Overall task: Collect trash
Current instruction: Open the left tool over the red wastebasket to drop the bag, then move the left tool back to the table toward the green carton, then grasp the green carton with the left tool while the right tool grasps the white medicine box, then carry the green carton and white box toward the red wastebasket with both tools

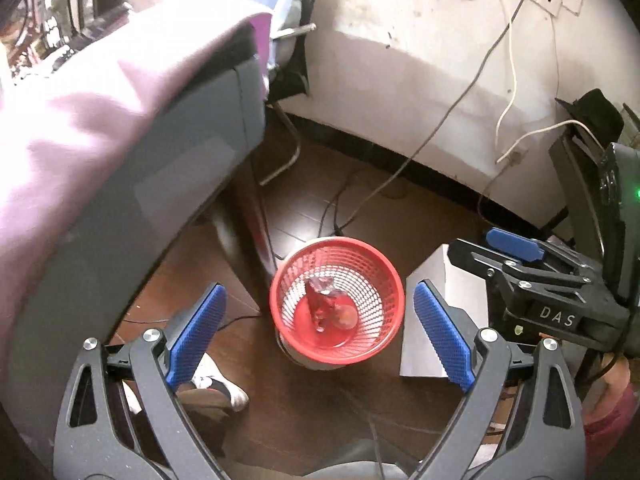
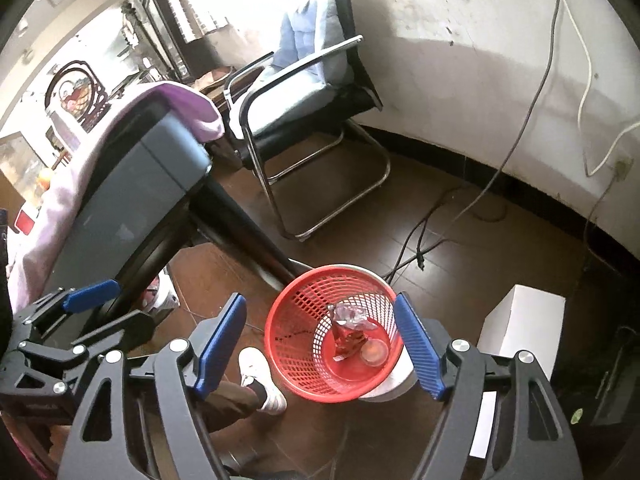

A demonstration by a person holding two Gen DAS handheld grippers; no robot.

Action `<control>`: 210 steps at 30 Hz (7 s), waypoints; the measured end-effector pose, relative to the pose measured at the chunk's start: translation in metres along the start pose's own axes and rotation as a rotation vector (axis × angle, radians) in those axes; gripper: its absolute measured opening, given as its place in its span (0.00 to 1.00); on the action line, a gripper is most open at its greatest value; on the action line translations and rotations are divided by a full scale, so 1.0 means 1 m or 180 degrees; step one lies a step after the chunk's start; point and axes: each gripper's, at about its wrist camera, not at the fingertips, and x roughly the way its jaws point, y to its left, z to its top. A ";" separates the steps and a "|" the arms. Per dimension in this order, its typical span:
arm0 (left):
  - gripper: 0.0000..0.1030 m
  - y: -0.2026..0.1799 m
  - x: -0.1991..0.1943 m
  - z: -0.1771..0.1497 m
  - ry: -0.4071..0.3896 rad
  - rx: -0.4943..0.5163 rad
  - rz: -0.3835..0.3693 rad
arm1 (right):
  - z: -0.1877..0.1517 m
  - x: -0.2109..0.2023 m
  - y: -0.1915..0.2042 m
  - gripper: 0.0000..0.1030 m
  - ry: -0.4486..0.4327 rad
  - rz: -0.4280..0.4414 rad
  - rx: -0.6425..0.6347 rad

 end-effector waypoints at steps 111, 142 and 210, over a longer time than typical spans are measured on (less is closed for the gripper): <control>0.48 0.449 -0.345 -0.193 -0.1879 -0.2403 0.0760 | -0.056 -0.039 0.543 0.92 0.0129 0.1519 -0.2618; 0.94 0.408 -0.289 -0.146 -0.1041 -0.1493 0.1097 | -0.026 -0.017 0.495 0.64 -0.0045 0.1153 -0.2294; 0.81 0.233 -0.313 -0.129 -0.1761 -0.1350 0.0416 | 0.010 -0.103 0.318 0.41 -0.0463 0.1321 -0.1615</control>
